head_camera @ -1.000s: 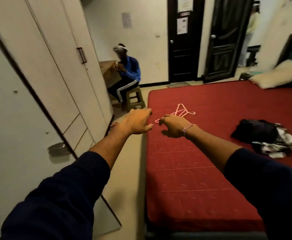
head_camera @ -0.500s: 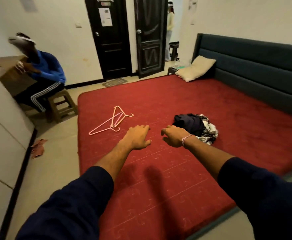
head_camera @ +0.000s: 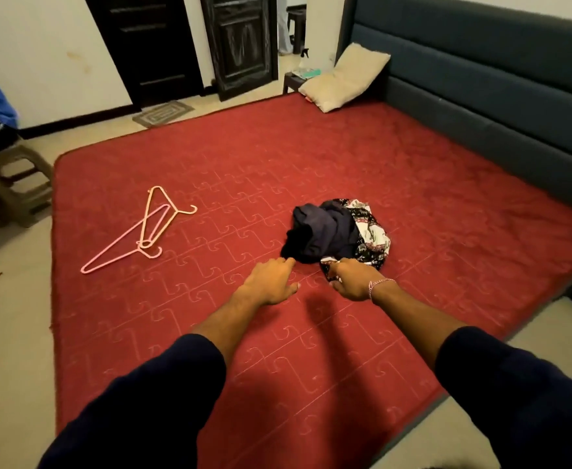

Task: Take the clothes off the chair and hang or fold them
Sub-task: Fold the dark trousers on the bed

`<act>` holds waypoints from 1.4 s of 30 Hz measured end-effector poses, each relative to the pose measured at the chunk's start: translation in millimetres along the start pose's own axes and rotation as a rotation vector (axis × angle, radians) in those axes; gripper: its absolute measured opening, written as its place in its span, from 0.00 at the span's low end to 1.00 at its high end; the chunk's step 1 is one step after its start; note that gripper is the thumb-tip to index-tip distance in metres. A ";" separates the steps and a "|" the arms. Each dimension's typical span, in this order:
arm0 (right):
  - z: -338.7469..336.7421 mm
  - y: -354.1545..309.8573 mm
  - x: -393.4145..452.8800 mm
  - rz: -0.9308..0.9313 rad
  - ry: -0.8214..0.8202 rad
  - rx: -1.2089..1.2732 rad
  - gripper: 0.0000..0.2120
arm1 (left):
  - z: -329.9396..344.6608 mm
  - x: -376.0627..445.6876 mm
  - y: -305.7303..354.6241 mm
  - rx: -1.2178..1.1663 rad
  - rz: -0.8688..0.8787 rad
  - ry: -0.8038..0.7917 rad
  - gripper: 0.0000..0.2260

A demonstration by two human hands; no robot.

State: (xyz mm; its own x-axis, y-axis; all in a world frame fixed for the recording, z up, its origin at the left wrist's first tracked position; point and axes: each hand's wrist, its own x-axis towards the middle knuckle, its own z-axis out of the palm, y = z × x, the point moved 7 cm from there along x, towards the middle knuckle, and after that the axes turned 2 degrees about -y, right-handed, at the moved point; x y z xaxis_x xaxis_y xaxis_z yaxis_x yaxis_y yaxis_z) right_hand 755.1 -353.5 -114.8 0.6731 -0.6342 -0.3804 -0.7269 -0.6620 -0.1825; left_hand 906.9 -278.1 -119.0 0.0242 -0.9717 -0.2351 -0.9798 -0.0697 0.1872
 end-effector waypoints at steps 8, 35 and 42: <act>29.9 100.5 108.7 -0.003 -0.160 0.056 0.15 | 53.2 150.2 2.5 -0.240 -0.165 -0.109 0.22; 50.5 159.4 262.8 0.121 0.188 0.678 0.03 | 75.3 273.9 -21.6 -1.601 -0.621 0.068 0.05; 10.1 119.4 243.5 -0.011 0.421 0.952 0.06 | 75.7 251.9 -48.1 -1.475 -0.801 0.207 0.22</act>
State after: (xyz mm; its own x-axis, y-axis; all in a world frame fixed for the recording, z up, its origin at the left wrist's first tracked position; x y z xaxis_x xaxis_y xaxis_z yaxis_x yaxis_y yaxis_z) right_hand 830.8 -583.0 -238.4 0.5406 -0.8391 -0.0604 -0.4036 -0.1956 -0.8938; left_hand 945.2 -502.4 -259.4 0.5275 -0.5931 -0.6082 0.2945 -0.5438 0.7858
